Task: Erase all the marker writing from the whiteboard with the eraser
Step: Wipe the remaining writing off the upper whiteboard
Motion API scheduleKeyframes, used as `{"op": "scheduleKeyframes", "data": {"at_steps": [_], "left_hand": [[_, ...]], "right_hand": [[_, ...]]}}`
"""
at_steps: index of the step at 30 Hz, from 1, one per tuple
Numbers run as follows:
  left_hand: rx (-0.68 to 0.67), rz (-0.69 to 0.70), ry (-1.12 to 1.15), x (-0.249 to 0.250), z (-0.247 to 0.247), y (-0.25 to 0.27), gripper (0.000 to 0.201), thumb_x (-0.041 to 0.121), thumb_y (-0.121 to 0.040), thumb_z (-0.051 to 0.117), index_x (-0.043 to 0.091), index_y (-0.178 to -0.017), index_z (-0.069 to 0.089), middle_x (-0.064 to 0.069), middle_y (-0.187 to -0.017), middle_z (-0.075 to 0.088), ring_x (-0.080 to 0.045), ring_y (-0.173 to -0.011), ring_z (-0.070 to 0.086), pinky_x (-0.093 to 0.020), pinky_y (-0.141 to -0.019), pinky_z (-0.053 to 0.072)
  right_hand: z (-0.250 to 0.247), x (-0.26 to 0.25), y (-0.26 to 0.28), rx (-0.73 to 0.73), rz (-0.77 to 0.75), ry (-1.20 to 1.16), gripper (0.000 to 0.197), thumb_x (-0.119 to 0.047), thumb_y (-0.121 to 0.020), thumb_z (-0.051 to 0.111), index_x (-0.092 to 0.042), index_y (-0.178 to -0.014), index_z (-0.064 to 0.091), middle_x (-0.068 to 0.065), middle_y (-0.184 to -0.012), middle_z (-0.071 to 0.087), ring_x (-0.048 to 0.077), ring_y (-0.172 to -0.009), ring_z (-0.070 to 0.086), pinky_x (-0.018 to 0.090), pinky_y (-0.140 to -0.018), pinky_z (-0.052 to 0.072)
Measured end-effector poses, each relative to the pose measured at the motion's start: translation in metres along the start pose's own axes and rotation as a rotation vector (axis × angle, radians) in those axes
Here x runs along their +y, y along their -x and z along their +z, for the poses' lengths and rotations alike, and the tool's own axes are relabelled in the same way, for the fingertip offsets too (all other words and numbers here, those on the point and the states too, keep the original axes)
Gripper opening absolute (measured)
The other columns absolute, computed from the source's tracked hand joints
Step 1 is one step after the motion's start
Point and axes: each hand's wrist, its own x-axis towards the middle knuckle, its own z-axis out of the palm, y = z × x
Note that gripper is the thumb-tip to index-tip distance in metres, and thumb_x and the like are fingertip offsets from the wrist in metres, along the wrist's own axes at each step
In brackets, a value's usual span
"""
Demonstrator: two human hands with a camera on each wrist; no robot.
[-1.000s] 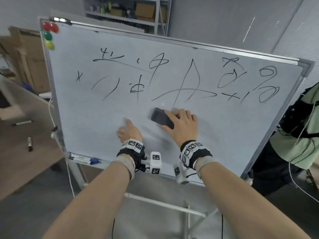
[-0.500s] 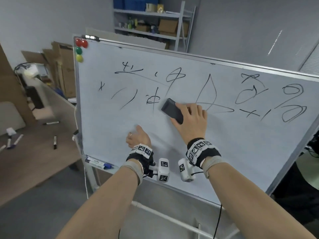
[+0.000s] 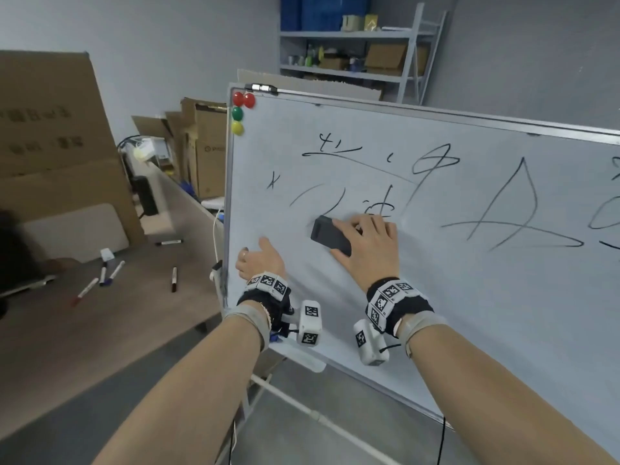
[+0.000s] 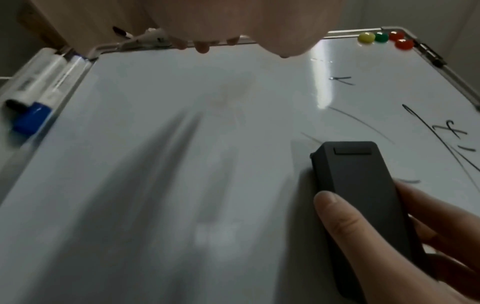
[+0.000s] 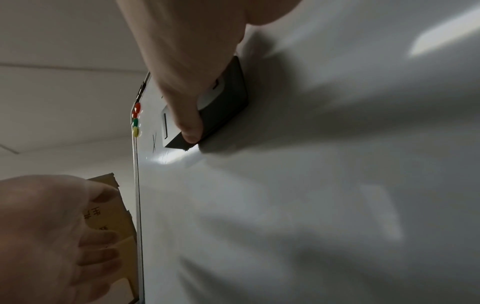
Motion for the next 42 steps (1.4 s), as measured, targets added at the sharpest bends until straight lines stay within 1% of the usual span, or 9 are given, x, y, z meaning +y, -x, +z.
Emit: {"op": "scheduleKeyframes", "data": {"at_steps": [5,12,20,24,30,33,37,40,42], "left_hand": [[0.008,0.101,-0.015,0.034,-0.01,-0.064,0.068,0.042,-0.097,0.047,0.004,-0.151,0.03,-0.014,-0.157,0.031,-0.031,-0.145,0.026,-0.043,-0.116,0.021],[-0.109,0.213,-0.01,0.073,-0.016,-0.139,0.064,0.05,-0.099,0.035,0.006,-0.145,0.044,-0.016,-0.147,0.046,-0.033,-0.136,0.04,-0.042,-0.112,0.028],[-0.319,0.222,0.026,0.092,-0.015,-0.161,0.077,0.062,-0.101,0.021,0.0,-0.124,0.06,-0.021,-0.13,0.061,-0.038,-0.121,0.055,-0.041,-0.102,0.038],[-0.366,0.227,0.058,0.085,-0.017,-0.164,0.08,0.064,-0.1,0.02,-0.001,-0.135,0.052,-0.021,-0.136,0.057,-0.038,-0.128,0.051,-0.044,-0.108,0.034],[-0.425,0.259,0.118,0.073,-0.016,-0.173,0.074,0.059,-0.102,0.022,0.0,-0.136,0.051,-0.021,-0.138,0.055,-0.038,-0.13,0.048,-0.042,-0.109,0.033],[-0.438,0.272,0.184,0.073,-0.016,-0.173,0.067,0.054,-0.104,0.027,-0.002,-0.124,0.057,-0.022,-0.126,0.061,-0.037,-0.122,0.054,-0.038,-0.102,0.038],[-0.405,0.28,0.2,0.069,-0.011,-0.177,0.057,0.056,-0.103,0.028,0.008,-0.097,0.058,-0.015,-0.101,0.064,-0.036,-0.109,0.06,-0.042,-0.1,0.044],[-0.375,0.273,0.189,0.066,-0.009,-0.176,0.055,0.058,-0.102,0.027,0.015,-0.077,0.05,-0.008,-0.086,0.059,-0.037,-0.102,0.061,-0.05,-0.103,0.043],[-0.315,0.254,0.173,0.066,-0.01,-0.17,0.054,0.058,-0.102,0.025,0.016,-0.079,0.049,-0.006,-0.087,0.059,-0.036,-0.106,0.06,-0.053,-0.108,0.037]], "right_hand": [[0.036,-0.039,-0.035,-0.05,0.001,0.03,0.057,-0.054,-0.073,0.081,-0.03,-0.123,0.067,-0.003,-0.106,0.061,0.024,-0.1,0.049,0.039,-0.086,0.032],[0.059,-0.09,-0.078,-0.016,0.035,0.056,0.048,-0.058,-0.077,0.074,-0.03,-0.116,0.066,-0.006,-0.108,0.065,0.023,-0.1,0.053,0.038,-0.086,0.033],[0.043,-0.094,-0.133,0.214,0.129,0.182,0.047,-0.053,-0.083,0.072,-0.027,-0.121,0.066,-0.001,-0.107,0.063,0.027,-0.099,0.052,0.04,-0.085,0.038],[0.04,-0.097,-0.146,0.268,0.122,0.189,0.045,-0.049,-0.082,0.074,-0.025,-0.12,0.067,0.001,-0.104,0.061,0.026,-0.097,0.048,0.039,-0.085,0.038],[0.077,-0.114,-0.099,-0.038,-0.126,0.172,0.05,-0.049,-0.071,0.085,-0.026,-0.113,0.07,-0.001,-0.096,0.063,0.026,-0.087,0.053,0.038,-0.08,0.032],[0.068,-0.11,-0.112,-0.012,-0.071,0.199,0.049,-0.053,-0.078,0.078,-0.027,-0.118,0.067,0.0,-0.099,0.063,0.027,-0.09,0.055,0.039,-0.08,0.032],[0.038,-0.092,-0.155,0.227,0.189,0.193,0.049,-0.056,-0.084,0.07,-0.029,-0.124,0.064,-0.001,-0.106,0.061,0.026,-0.097,0.051,0.039,-0.087,0.035],[0.039,-0.094,-0.146,0.251,0.174,0.166,0.049,-0.053,-0.082,0.074,-0.028,-0.123,0.066,-0.001,-0.104,0.061,0.026,-0.097,0.05,0.038,-0.086,0.037],[0.052,-0.101,-0.121,0.158,0.093,0.141,0.05,-0.051,-0.079,0.078,-0.026,-0.12,0.067,0.0,-0.104,0.061,0.027,-0.096,0.05,0.039,-0.083,0.039]]}}
